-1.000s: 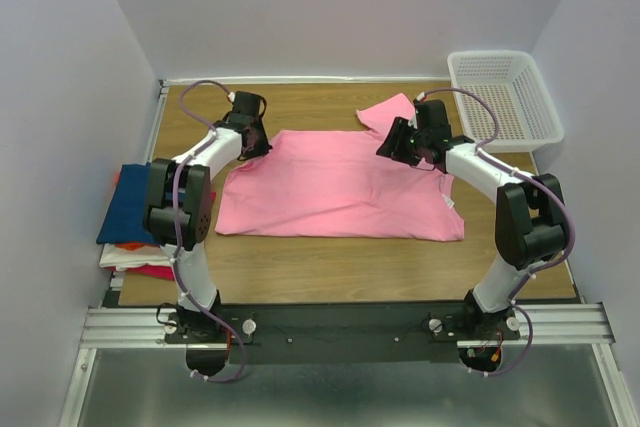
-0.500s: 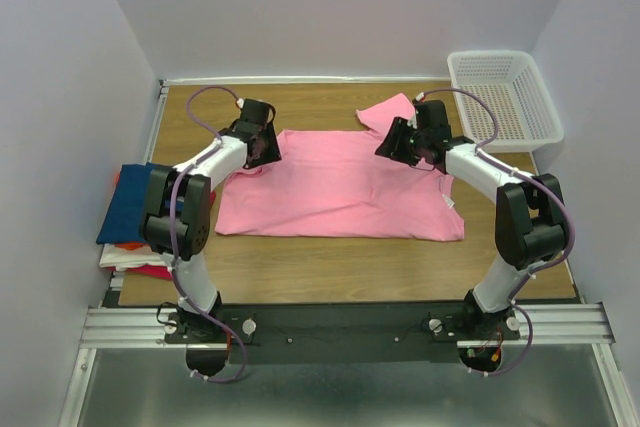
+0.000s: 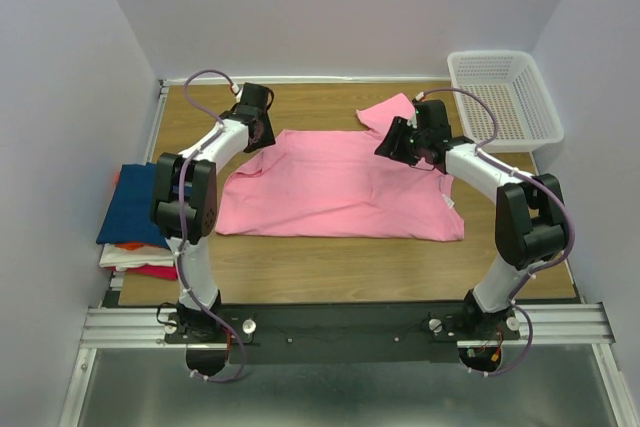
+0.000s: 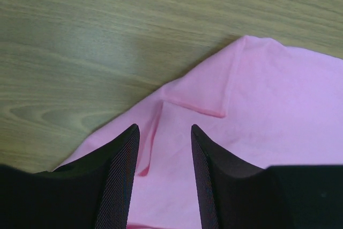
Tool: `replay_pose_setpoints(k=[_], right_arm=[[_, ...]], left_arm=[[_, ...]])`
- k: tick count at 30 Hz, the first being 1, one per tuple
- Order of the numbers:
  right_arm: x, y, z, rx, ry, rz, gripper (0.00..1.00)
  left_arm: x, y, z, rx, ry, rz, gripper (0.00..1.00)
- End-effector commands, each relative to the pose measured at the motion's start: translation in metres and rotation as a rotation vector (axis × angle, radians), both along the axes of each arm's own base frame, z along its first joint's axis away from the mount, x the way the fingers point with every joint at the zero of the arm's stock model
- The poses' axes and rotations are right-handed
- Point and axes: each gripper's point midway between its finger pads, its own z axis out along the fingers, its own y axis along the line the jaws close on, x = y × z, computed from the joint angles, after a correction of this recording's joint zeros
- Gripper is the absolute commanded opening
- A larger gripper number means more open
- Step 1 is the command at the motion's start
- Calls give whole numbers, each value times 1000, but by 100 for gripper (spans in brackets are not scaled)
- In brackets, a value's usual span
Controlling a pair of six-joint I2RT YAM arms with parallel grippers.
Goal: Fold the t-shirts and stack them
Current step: Fold the tshirt
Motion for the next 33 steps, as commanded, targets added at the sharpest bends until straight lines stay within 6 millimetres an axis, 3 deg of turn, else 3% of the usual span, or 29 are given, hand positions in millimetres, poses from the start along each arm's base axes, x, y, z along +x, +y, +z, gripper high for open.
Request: replay_pose_setpoints(k=[1,15,26,33], right_arm=[[-5,6,-6,16,14,19,58],[-7,6,-6,15,14,24,58],[-9,4,-10,8,20,20,58],[-8,4,-10,10,21,20,58]], left_arm=[[3,10,-15,44,49,10,50],[9,-9,-39,-31,75,-61,46],[17,-18,-36,-70,59,-82,40],[19,-18,-31,-70,53,-83,24]])
